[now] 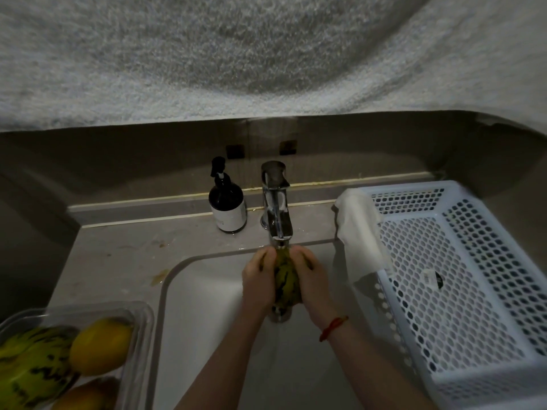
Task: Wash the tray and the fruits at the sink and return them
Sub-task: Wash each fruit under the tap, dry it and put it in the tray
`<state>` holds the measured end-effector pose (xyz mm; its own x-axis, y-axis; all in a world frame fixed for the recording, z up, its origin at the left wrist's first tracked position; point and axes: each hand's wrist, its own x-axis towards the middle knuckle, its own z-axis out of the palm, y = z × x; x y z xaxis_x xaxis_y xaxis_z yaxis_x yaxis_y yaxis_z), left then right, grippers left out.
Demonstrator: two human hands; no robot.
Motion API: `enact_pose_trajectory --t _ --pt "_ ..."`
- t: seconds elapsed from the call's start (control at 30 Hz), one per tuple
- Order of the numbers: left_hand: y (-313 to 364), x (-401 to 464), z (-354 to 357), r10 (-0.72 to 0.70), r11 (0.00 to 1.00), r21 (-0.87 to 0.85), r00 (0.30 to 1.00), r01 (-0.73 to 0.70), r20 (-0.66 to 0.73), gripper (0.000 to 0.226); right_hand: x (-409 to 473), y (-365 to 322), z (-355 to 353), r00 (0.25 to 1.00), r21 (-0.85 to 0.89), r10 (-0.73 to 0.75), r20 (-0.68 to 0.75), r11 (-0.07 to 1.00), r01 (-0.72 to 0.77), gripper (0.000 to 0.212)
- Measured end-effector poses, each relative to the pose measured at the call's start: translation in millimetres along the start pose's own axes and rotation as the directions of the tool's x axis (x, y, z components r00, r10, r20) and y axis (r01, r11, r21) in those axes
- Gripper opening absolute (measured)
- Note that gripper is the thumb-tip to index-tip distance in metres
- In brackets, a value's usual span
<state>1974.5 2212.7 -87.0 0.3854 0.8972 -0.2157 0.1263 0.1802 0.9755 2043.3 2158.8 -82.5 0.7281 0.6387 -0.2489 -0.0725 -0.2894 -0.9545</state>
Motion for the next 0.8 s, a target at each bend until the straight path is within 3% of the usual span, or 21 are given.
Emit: enact_pose_trajectory --t 0.1,0.23,0.3,0.37,0.47,0.53,0.63,0.7,0.8 --pt "1 11 2 -0.084 0.993 -0.081 0.996 0.082 -0.02 0.019 6 -2 2 0.996 0.029 0.012 -0.084 1.0 -0.009 0.024" --pt "7 10 9 -0.168 0.981 -0.11 0.985 0.163 -0.037 0.028 5 4 8 0.984 0.162 0.031 -0.176 0.987 -0.002 0.025" --pt "8 8 9 -0.222 0.961 -0.196 0.965 0.193 -0.142 0.025 2 9 10 0.981 0.244 0.045 -0.191 0.97 0.003 0.021" --pt "14 6 10 -0.326 0.906 -0.327 0.935 0.268 -0.138 0.019 1 14 15 0.962 0.391 0.17 -0.216 0.917 -0.074 0.024" --pt "16 -1 13 -0.273 0.944 -0.217 0.957 0.248 -0.097 0.021 -2 17 22 0.928 0.598 0.341 -0.15 0.778 -0.189 0.036" --pt "14 -4 12 -0.244 0.952 -0.207 0.967 0.226 -0.069 0.028 -4 20 21 0.953 0.59 0.279 -0.121 0.792 -0.158 0.037" --pt "10 -2 3 -0.289 0.908 -0.322 0.957 0.27 -0.014 0.026 -10 22 12 0.995 0.516 0.089 -0.034 0.855 -0.059 0.029" --pt "9 0 -4 -0.305 0.903 -0.331 0.951 0.274 -0.043 0.024 -13 22 5 1.0 0.44 0.0 0.03 0.898 -0.014 0.031" --pt "8 2 -9 -0.392 0.86 -0.361 0.92 0.362 -0.011 0.039 -6 12 -2 0.993 0.385 0.029 0.115 0.92 -0.072 0.037"
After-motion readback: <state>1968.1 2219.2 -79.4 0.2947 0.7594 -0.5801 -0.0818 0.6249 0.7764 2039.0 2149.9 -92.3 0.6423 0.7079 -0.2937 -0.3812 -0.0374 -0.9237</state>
